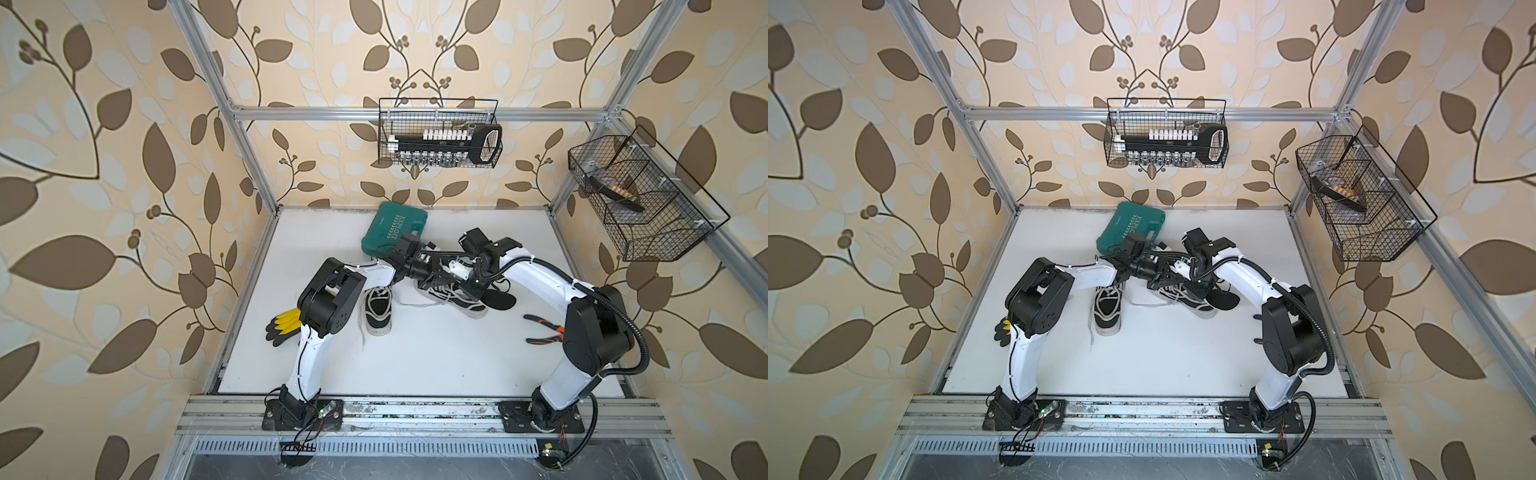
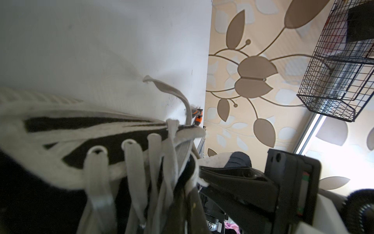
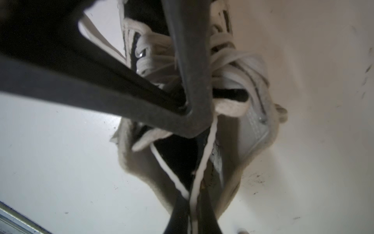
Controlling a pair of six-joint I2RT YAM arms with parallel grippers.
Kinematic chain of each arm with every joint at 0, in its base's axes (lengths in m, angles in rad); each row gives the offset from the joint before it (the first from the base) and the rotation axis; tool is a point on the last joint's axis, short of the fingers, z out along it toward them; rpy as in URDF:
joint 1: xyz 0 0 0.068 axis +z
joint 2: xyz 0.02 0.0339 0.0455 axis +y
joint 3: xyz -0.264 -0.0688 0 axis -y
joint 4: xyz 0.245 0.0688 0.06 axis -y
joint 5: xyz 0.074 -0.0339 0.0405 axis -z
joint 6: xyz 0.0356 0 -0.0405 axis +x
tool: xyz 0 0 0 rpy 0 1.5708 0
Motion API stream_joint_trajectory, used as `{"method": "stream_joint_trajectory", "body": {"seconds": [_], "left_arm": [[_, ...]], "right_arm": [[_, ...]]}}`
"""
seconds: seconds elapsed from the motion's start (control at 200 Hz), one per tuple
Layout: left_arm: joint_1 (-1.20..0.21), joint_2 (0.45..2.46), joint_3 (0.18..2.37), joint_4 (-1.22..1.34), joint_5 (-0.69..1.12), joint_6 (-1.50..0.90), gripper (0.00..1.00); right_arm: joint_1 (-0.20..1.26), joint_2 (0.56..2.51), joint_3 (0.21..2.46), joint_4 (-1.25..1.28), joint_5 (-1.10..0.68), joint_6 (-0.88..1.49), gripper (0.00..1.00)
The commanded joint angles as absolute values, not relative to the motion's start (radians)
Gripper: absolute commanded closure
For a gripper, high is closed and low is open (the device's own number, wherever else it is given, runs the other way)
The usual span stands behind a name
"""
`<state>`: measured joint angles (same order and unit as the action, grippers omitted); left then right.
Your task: Insert the insole into the shoe
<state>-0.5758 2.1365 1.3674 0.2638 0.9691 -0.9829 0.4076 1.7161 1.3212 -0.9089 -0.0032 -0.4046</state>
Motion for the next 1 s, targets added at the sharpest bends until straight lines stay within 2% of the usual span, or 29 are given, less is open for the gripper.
{"method": "stream_joint_trajectory", "body": {"seconds": [0.0, 0.135, 0.39, 0.75, 0.83, 0.905, 0.995], "left_arm": [[-0.577, 2.066, 1.348, 0.334, 0.987, -1.005, 1.0], [-0.579, 2.064, 1.325, 0.365, 0.978, -1.024, 1.0], [-0.581, 2.048, 1.293, 0.391, 0.974, -1.04, 1.0], [-0.581, 2.037, 1.282, 0.379, 0.969, -1.031, 1.0], [-0.58, 2.037, 1.278, 0.376, 0.966, -1.028, 1.0], [-0.58, 2.034, 1.278, 0.367, 0.962, -1.022, 1.0], [-0.58, 2.032, 1.288, 0.342, 0.959, -1.006, 1.0]], "right_arm": [[0.4, 1.705, 1.286, -0.815, -0.09, -0.391, 0.98], [0.395, 1.713, 1.255, -0.791, -0.079, -0.424, 0.98], [0.393, 1.796, 1.334, -0.773, -0.114, -0.379, 0.97], [0.364, 1.735, 1.278, -0.696, -0.175, -0.335, 0.87], [0.364, 1.736, 1.291, -0.73, -0.161, -0.337, 0.77], [0.364, 1.726, 1.299, -0.782, -0.131, -0.339, 0.56], [0.365, 1.696, 1.293, -0.832, -0.101, -0.331, 0.38]]}}
